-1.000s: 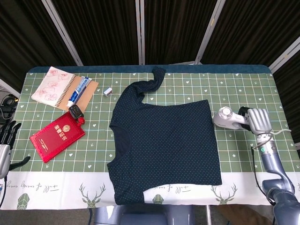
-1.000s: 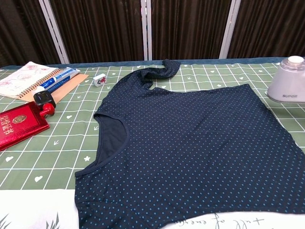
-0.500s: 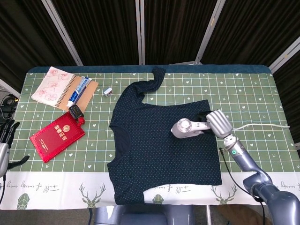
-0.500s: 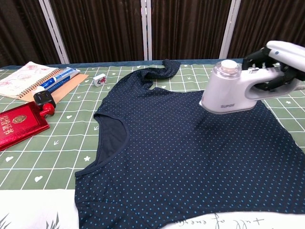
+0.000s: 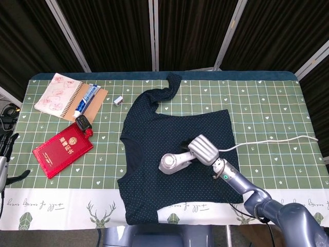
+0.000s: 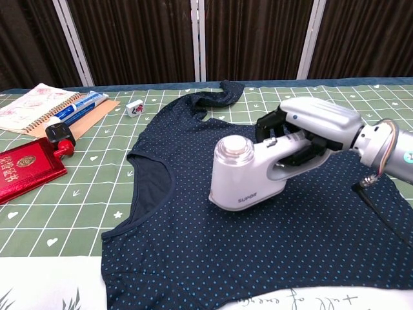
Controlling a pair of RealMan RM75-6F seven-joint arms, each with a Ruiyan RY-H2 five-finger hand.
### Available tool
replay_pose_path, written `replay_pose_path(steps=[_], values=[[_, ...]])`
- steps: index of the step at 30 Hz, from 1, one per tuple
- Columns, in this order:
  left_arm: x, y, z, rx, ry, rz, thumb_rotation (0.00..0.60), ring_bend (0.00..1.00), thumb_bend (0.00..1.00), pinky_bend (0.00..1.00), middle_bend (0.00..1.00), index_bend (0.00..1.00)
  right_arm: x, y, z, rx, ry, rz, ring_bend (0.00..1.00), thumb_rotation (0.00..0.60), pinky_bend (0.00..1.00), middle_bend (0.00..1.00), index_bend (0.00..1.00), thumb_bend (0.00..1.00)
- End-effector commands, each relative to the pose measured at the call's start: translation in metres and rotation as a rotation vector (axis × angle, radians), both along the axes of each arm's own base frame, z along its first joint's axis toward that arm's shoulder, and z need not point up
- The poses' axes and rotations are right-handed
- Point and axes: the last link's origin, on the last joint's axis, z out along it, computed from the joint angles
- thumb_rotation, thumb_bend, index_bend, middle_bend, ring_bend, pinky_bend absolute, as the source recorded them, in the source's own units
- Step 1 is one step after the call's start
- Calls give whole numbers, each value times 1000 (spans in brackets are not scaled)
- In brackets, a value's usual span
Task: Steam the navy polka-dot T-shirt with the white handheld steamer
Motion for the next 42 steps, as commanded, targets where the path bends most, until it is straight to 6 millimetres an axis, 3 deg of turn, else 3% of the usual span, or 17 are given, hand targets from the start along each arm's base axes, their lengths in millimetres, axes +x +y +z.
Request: replay_pose_path(steps=[1,10,33,42], values=[[0,0,0,-1,0,0,600,0,0,0,0,0,0,5,-11,22,22,2,681,600,966,667,785,753],[0,1,-2,-5,7,3,600,0,0,0,0,0,-12,9,-15,25,39,-3,681,600,966,667,785,754],[3,1,-10,-27,22,-3,600,0,0,0,0,0,-97,8,25,-56,153,-127,681,600,966,662,779,709],[3,1,-10,-25,19,-4,600,0,0,0,0,0,-84,12,14,-34,104,-93,680,600,966,662,779,703]])
